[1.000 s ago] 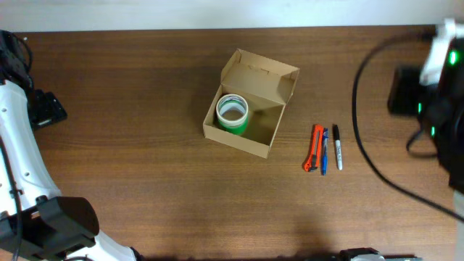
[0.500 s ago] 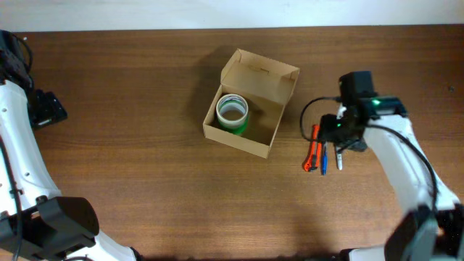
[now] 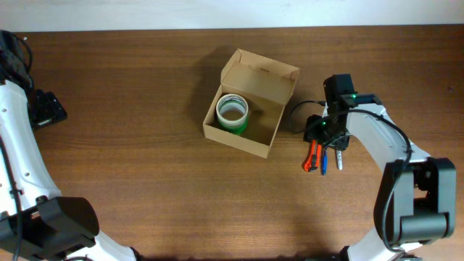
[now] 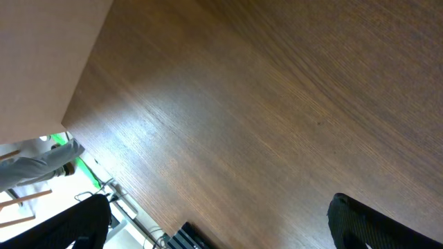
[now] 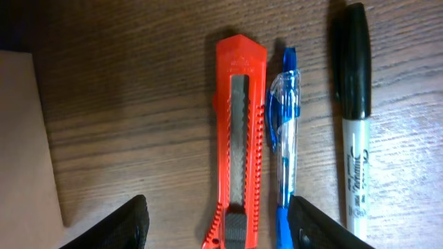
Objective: Pack container
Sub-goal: 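Move the right gripper to the orange box cutter and grasp it, then carry the orange box cutter into the box beside the tapes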
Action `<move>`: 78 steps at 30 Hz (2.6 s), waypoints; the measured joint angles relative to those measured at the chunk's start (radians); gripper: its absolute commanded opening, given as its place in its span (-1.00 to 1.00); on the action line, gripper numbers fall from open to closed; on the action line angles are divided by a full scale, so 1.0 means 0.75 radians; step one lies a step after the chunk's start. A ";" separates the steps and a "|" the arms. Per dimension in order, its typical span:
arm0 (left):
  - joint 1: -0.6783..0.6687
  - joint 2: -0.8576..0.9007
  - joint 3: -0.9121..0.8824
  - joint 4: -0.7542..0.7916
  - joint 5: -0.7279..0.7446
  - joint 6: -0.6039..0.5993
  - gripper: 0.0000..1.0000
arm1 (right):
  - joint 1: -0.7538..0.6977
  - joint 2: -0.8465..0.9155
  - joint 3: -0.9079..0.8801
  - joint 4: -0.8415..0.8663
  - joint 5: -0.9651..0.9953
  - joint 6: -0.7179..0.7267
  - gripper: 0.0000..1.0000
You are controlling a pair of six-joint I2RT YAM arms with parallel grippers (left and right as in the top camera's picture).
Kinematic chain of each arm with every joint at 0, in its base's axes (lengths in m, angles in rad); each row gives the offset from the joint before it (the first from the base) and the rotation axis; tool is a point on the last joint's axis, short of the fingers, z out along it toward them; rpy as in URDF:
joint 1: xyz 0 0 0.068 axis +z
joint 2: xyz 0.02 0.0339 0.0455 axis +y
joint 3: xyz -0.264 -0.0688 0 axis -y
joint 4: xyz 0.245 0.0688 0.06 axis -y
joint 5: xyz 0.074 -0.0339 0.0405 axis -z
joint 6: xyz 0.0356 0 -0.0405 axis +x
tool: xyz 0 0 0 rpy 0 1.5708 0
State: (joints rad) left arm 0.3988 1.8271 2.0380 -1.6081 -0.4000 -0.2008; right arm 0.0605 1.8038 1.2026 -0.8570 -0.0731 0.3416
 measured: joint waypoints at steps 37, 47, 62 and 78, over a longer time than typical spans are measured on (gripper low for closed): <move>0.000 0.000 0.000 -0.001 0.001 0.001 1.00 | 0.005 0.132 0.263 -0.102 -0.046 -0.049 -0.92; 0.000 0.000 0.000 0.000 0.000 0.000 0.99 | 0.065 -0.215 0.987 -0.396 -0.086 -0.220 -0.92; 0.000 0.000 0.000 0.000 0.000 0.001 1.00 | 0.614 -0.064 1.141 -0.632 0.199 -0.744 -0.92; 0.000 0.000 0.000 0.000 0.000 0.001 1.00 | 0.674 0.546 1.141 -0.636 0.181 -1.102 -0.92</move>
State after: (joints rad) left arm 0.3988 1.8271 2.0380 -1.6081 -0.4000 -0.2005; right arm 0.5659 2.2135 2.0586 -1.3342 0.0628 -0.4847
